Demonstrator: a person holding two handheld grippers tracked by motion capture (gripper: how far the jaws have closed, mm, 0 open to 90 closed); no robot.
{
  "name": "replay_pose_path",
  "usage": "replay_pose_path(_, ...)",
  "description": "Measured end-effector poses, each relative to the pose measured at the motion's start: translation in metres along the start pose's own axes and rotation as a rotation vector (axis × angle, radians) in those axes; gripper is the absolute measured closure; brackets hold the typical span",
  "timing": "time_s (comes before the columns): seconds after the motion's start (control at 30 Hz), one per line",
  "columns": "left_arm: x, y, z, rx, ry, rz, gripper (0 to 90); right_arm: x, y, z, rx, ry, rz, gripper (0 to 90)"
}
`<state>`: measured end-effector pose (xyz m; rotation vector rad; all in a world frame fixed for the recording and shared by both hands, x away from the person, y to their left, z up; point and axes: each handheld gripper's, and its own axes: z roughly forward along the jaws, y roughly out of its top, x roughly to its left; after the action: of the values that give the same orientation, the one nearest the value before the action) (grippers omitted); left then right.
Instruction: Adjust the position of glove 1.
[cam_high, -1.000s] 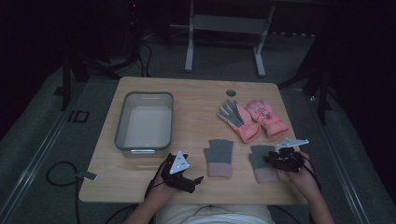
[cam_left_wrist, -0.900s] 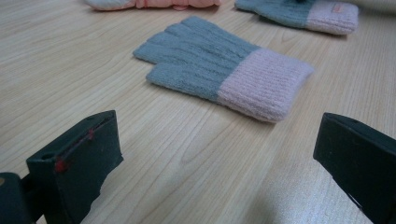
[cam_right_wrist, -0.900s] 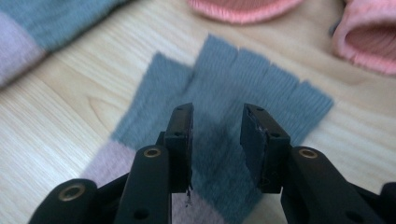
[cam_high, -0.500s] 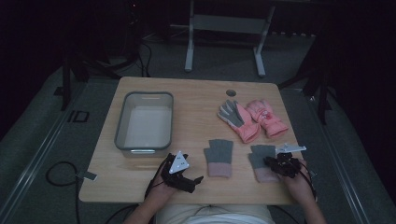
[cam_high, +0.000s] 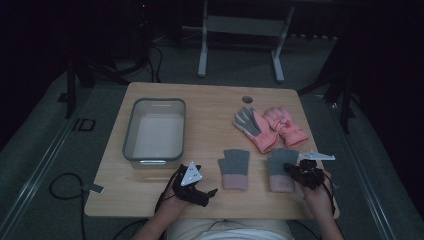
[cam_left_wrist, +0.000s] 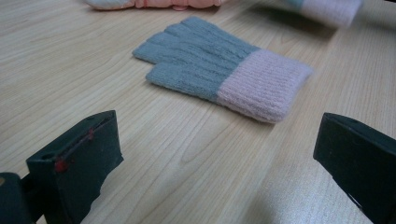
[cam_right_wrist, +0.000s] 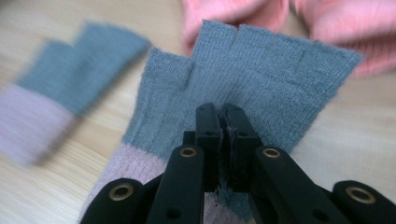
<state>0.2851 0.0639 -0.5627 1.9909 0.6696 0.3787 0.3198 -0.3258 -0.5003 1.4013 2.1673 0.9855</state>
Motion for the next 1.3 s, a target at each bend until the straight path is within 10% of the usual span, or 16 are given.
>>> replay_pose_path(0.47, 0.000, 0.000, 0.000, -0.008, -0.004, -0.005, 0.4, 0.057, 0.047, -0.009, -0.108, 0.083, -0.023, 86.0)
replay_pose_path(1.3, 0.000, 0.000, 0.000, -0.006, -0.009, 0.003, 0.4, 0.116, 0.043, 0.057, 0.021, 0.154, -0.021, 85.9)
